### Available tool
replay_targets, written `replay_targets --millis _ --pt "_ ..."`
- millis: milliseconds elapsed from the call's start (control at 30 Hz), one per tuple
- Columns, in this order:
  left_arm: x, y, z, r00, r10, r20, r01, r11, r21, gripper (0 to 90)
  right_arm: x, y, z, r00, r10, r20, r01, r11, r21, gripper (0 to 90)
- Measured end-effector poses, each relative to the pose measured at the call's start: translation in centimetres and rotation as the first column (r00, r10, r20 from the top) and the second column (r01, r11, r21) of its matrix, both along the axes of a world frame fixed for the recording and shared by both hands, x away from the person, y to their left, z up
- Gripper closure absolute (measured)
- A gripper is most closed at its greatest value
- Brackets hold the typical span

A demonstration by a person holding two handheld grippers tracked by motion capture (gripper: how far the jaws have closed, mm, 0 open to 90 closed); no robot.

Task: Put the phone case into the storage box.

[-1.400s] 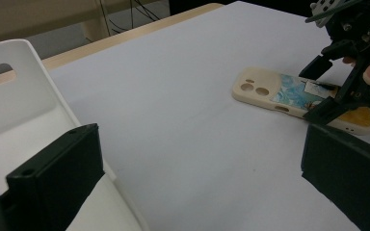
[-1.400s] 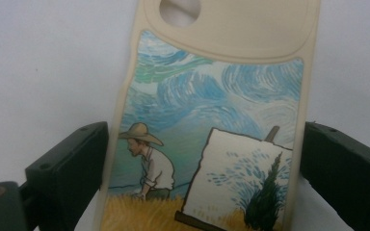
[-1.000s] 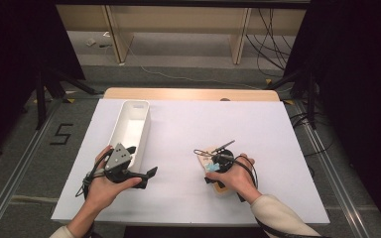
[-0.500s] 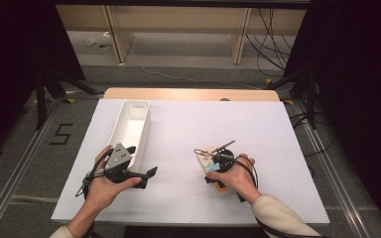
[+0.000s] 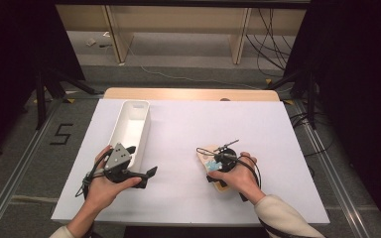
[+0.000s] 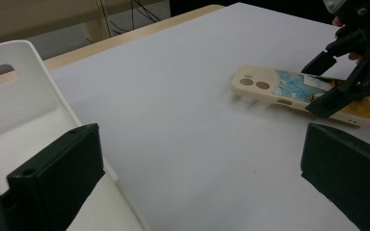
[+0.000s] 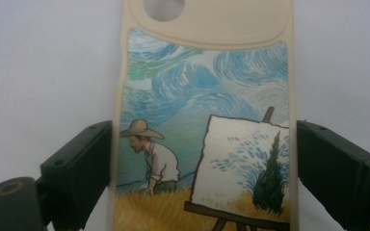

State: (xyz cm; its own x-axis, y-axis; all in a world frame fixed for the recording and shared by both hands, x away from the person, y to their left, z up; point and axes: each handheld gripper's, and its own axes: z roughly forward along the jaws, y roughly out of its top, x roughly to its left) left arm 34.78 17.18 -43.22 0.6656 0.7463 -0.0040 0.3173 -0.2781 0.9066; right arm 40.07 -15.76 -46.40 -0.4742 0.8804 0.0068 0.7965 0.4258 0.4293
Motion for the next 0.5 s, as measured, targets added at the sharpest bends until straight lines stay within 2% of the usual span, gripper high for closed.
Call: replay_targets --millis 500 --pt "0.00 0.03 0.02 1.0000 0.003 0.001 -0.003 1.0000 -0.003 0.8 -0.21 -0.86 1.03 0.9940 0.017 0.108 -0.024 0.997 0.069 11.3"
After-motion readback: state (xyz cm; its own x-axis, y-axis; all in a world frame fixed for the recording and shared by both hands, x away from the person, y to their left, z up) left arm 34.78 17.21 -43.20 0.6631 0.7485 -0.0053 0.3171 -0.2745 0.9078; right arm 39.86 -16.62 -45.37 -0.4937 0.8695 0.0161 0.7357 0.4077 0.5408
